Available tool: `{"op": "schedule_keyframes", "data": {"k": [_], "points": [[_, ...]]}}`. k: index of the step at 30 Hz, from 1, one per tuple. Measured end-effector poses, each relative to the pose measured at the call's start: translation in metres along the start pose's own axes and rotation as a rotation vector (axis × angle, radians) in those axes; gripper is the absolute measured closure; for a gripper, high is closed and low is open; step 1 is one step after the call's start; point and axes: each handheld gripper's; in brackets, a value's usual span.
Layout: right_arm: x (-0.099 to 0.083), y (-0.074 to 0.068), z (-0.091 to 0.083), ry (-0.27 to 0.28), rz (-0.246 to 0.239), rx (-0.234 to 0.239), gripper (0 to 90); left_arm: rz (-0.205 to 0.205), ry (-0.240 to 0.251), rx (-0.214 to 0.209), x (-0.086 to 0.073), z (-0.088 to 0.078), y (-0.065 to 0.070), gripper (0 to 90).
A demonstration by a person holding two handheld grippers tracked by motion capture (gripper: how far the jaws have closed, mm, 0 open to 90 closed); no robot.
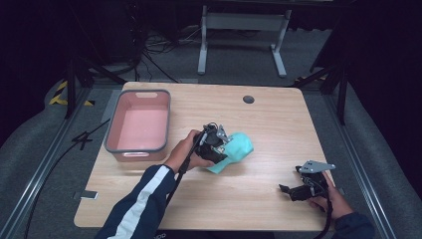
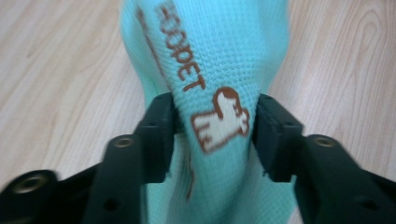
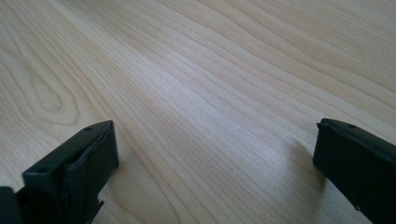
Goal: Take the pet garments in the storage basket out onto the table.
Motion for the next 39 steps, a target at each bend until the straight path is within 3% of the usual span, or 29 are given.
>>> {"op": "schedule_keyframes", "data": {"k": [8,17,21,30,36,39], "points": [[0.000,0.000,0.000,0.000,0.000,0.000,0.4,0.039,0.023,-0.004,-0.008,-0.010,0.006,32.9],[0.000,0.000,0.000,0.000,0.004,-0.002,0.4,0.055,0.031,0.042,-0.023,-0.028,0.005,25.4],[0.000,-0.001,0.000,-0.002,0.007,-0.006,0.4,0.057,0.037,0.048,-0.030,-0.033,0.005,24.3],[-0.001,-0.003,-0.001,-0.006,0.020,-0.023,0.4,0.100,0.045,0.082,-0.053,-0.061,0.011,24.2],[-0.001,-0.002,-0.001,-0.003,0.015,-0.018,0.5,0.126,0.071,0.137,-0.072,-0.076,0.016,23.6],[-0.001,-0.002,-0.001,-0.003,0.015,-0.017,0.4,0.135,0.059,0.153,-0.088,-0.082,0.014,23.3]]}}
Point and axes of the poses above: each handheld gripper's, and its own axes: z roughly forward along the jaws, x roughly out of its top, y roughly to its right, and after that the axes turned 11 degrees about -z, right-handed
